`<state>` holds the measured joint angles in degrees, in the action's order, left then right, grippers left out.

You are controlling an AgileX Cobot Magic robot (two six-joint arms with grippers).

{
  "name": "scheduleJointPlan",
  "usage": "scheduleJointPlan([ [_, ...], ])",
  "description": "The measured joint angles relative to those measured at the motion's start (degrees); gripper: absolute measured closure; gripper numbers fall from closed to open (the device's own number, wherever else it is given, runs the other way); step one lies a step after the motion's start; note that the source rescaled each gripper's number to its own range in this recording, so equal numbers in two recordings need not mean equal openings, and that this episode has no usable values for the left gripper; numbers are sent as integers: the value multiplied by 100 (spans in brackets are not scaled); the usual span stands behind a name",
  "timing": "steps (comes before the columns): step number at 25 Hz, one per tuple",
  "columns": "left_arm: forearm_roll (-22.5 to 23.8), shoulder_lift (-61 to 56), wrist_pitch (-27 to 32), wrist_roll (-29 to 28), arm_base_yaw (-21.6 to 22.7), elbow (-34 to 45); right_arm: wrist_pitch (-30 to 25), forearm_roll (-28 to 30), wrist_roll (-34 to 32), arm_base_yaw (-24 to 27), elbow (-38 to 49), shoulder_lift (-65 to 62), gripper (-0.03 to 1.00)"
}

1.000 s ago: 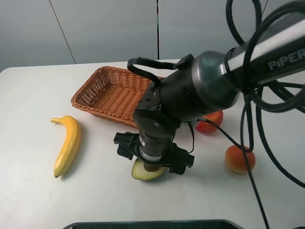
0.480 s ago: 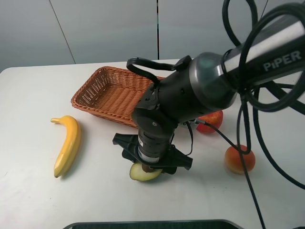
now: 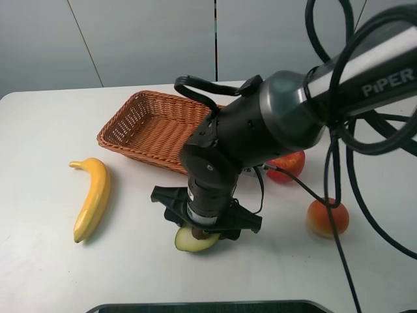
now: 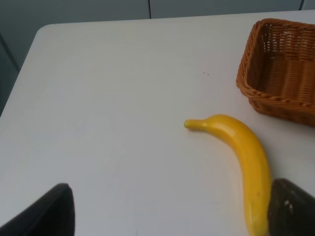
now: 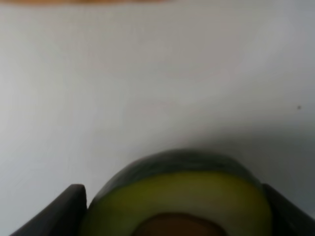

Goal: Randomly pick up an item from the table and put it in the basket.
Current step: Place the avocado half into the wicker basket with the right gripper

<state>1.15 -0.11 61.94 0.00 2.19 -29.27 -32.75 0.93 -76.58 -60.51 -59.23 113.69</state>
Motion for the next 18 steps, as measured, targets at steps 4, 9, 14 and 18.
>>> scheduleJointPlan([
  [4,0,0,0,0,0,0,-133,-130,1031,0,10,-417,97],
  [9,0,0,0,0,0,0,-817,-179,2852,0,10,-1107,97],
  [14,0,0,0,0,0,0,-1613,-93,4336,37,-150,-1598,97],
  [18,0,0,0,0,0,0,-2304,-5,5081,286,-735,-1740,97],
])
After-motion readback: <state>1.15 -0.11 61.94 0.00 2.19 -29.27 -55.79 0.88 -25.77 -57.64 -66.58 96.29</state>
